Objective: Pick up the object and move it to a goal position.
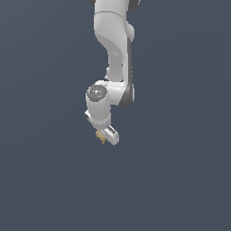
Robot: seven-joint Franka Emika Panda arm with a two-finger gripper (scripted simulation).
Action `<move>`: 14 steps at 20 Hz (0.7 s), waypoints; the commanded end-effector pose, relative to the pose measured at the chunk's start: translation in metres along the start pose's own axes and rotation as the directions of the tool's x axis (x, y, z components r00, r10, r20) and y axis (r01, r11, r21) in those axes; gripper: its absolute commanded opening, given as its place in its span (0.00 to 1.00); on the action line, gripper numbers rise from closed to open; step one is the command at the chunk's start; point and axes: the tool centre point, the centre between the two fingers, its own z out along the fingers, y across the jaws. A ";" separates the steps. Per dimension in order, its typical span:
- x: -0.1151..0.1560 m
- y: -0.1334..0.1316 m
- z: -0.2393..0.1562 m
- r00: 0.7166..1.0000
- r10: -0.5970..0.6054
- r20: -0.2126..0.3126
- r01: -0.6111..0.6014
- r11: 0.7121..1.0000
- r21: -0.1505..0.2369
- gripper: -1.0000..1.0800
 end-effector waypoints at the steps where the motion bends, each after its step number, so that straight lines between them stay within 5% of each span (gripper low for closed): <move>1: 0.015 -0.007 -0.003 1.000 0.000 0.000 0.000 1.000 0.000 0.00; 14: 0.080 -0.036 -0.016 1.000 0.000 0.001 0.000 1.000 -0.001 0.00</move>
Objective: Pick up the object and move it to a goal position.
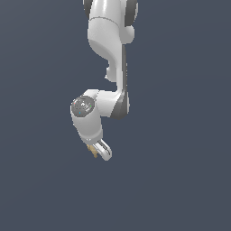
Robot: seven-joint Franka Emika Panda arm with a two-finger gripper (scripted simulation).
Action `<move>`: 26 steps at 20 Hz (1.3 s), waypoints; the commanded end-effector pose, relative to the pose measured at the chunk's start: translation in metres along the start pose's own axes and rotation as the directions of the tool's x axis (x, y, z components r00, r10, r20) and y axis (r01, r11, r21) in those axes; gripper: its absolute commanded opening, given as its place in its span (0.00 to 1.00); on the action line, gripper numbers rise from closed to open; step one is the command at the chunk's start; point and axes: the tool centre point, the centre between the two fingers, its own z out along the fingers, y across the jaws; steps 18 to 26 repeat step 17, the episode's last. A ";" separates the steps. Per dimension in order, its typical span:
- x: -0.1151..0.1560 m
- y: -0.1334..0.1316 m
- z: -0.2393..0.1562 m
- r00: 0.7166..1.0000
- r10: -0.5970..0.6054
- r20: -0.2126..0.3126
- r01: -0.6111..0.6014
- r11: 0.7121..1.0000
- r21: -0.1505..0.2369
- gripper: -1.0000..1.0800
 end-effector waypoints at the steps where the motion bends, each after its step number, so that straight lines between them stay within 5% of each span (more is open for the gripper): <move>1: 0.010 -0.005 -0.002 1.000 0.000 0.000 0.000 1.000 0.000 0.00; 26: 0.033 -0.016 -0.006 1.000 0.000 0.001 0.000 1.000 0.000 0.00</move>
